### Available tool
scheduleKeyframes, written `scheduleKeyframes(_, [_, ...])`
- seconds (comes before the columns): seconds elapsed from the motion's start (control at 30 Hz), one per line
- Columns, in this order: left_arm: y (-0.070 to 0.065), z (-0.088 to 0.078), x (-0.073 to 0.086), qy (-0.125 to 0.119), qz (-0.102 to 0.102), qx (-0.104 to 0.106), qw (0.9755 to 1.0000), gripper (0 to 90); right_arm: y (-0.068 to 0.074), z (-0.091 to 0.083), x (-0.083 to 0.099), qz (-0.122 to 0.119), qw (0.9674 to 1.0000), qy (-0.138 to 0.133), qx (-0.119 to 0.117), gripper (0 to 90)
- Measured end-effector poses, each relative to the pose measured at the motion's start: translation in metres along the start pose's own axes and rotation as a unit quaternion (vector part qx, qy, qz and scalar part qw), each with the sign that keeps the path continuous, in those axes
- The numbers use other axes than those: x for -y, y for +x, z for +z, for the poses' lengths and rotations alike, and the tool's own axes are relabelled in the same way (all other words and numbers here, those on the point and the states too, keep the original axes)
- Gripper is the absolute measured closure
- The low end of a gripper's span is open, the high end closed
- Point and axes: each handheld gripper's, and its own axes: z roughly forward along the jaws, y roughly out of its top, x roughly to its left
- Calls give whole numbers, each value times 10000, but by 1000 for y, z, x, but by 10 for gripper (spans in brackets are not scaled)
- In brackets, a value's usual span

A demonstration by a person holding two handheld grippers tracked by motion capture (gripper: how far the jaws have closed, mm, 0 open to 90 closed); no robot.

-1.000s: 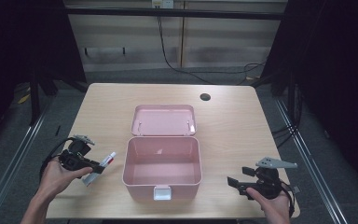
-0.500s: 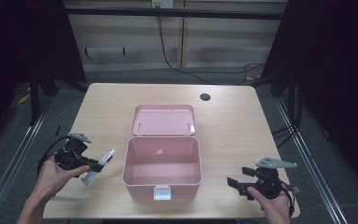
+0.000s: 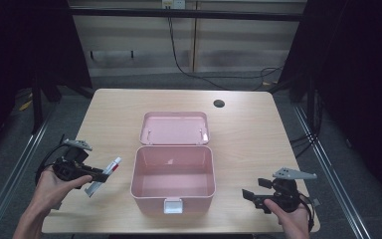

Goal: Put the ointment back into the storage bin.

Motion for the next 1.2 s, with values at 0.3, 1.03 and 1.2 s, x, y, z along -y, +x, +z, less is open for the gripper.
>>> scheduleKeyframes(0.3, [-9,-4,-3,76,168,52,9998,712,0,0,0,5,10000,24,16,195])
scheduleKeyframes(1.03, [-44,-32,-20,-26,681,210,9975,712,0,1,0,44,10000,89,7,192])
scheduleKeyframes(1.2, [-48,-35,-26,-9,688,239,9973,713,0,1,0,43,9999,94,-1,192])
